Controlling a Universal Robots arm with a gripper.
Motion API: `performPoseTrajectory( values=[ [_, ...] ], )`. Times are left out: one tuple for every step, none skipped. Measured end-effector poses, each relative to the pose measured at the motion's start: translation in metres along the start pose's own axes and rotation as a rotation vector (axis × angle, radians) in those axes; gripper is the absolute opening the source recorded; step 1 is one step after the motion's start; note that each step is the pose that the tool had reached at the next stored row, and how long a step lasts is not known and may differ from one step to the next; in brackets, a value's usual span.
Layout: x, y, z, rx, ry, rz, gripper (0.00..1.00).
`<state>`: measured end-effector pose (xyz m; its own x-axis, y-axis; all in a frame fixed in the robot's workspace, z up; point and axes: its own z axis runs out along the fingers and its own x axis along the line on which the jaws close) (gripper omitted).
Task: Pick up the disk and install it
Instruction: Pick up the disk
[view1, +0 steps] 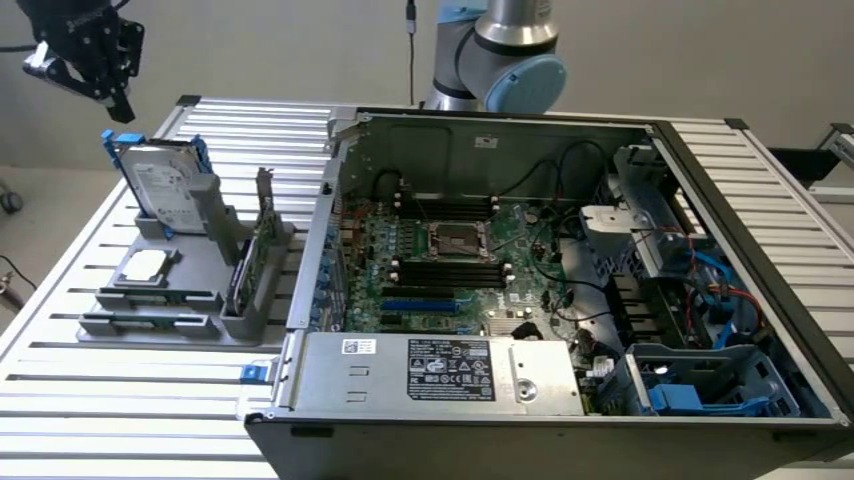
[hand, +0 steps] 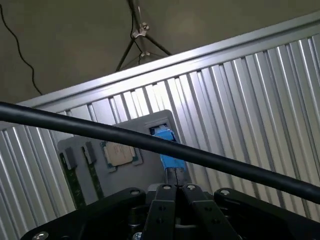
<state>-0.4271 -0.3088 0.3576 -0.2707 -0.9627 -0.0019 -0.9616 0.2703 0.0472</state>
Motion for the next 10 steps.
performPoseTrajectory(
  values=[
    [0.0,0.0,0.0006,-0.0001,0.0009,-0.018,0.11],
    [0.0,-0.0001,0.0012,-0.0001,0.0017,-0.036,0.11],
    [0.0,-0.0001,0.0019,0.0,0.0026,-0.055,0.11],
    [0.0,-0.0001,0.0027,0.0,0.0033,-0.073,0.11],
    [0.0,-0.0002,0.0035,0.0,0.0043,-0.091,0.11],
    [0.0,-0.0002,0.0042,0.0,0.005,-0.109,0.11],
    [0.0,-0.0003,0.005,0.0,0.0059,-0.127,0.11],
    [0.0,-0.0003,0.0059,0.0,0.0068,-0.146,0.11],
    [0.0,-0.0003,0.0067,0.0,0.0077,-0.165,0.11],
    [0.0,-0.0004,0.0074,0.0,0.0085,-0.181,0.11]
  ],
)
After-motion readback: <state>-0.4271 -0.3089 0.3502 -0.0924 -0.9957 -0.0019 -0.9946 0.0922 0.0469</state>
